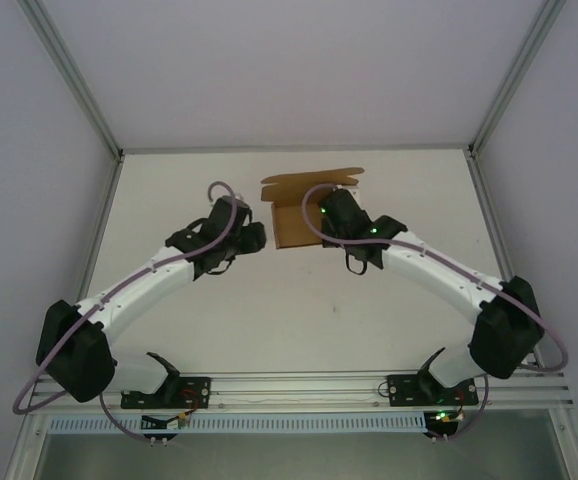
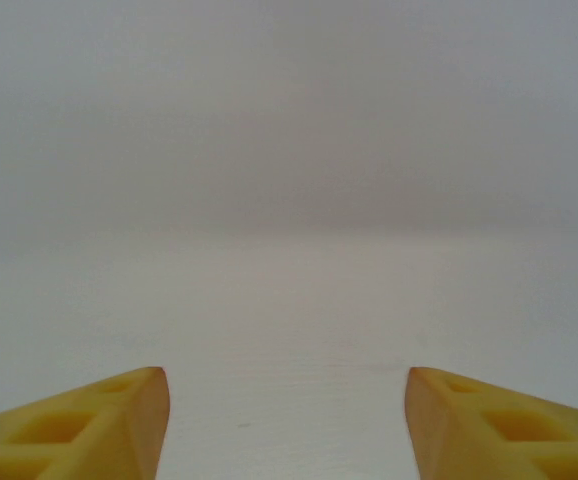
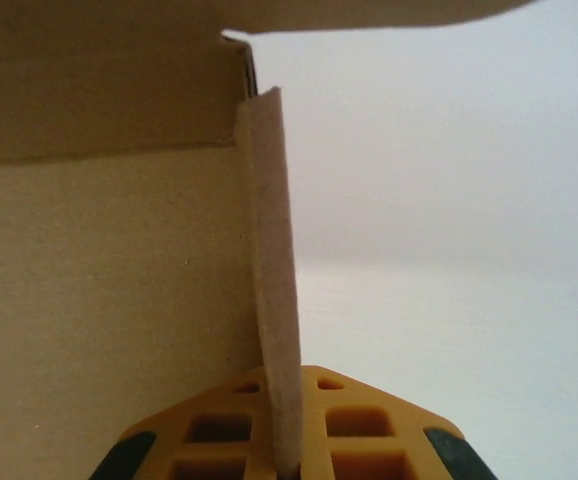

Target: Assemble paper box

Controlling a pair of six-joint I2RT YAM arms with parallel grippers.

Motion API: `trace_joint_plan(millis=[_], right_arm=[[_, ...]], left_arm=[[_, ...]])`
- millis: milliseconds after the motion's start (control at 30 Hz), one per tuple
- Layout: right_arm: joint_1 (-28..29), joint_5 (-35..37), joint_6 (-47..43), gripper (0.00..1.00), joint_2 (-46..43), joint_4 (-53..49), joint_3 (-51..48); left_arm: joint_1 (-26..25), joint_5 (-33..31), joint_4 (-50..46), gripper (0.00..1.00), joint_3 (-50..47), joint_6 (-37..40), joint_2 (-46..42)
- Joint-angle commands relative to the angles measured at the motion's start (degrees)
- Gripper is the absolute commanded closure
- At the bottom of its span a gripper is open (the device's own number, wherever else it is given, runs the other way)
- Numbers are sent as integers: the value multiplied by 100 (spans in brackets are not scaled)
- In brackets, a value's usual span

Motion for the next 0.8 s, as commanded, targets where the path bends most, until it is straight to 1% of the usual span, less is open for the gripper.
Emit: trace_joint_plan(millis=[0, 67, 133, 200, 267, 333, 433, 500, 567, 633, 700, 733, 767], right_arm=[[-73, 437, 376, 100, 361, -863, -66], [-72, 99, 478, 100, 594, -690, -179], [-74, -122, 619, 100, 929, -607, -213], [-62, -189, 765, 100, 1315, -673, -167], [-52, -300, 896, 100, 1644, -807, -70], [-28, -319, 1021, 100, 1879, -919, 13], [-10, -323, 1162, 100, 2020, -945, 16], [-16, -362, 1179, 94, 2058, -921, -2], [9, -485, 1034, 86, 2045, -797, -52], [13, -561, 1037, 74, 1929, -707, -122], [16, -574, 1000, 60, 1712, -617, -187], [12, -556, 996, 56, 1583, -592, -208], [16, -557, 969, 54, 1451, -550, -228]], left_arm=[[391, -975, -1096, 34, -157, -755, -454], [561, -1036, -1287, 27, -279, -760, -642], [591, -1062, -1304, 24, -371, -723, -806], [598, -925, -1250, 15, -413, -613, -894], [599, -790, -1184, 10, -424, -500, -902], [598, -686, -1141, 8, -425, -455, -860], [595, -392, -883, 3, -487, -299, -820], [589, -71, -603, 0, -582, -191, -814], [590, 257, -326, 0, -669, -43, -845], [586, 625, -59, 0, -751, 126, -888], [564, 839, 85, 0, -769, 215, -893], [556, 902, 133, 0, -757, 260, -879], [542, 945, 162, 0, -745, 301, -860]])
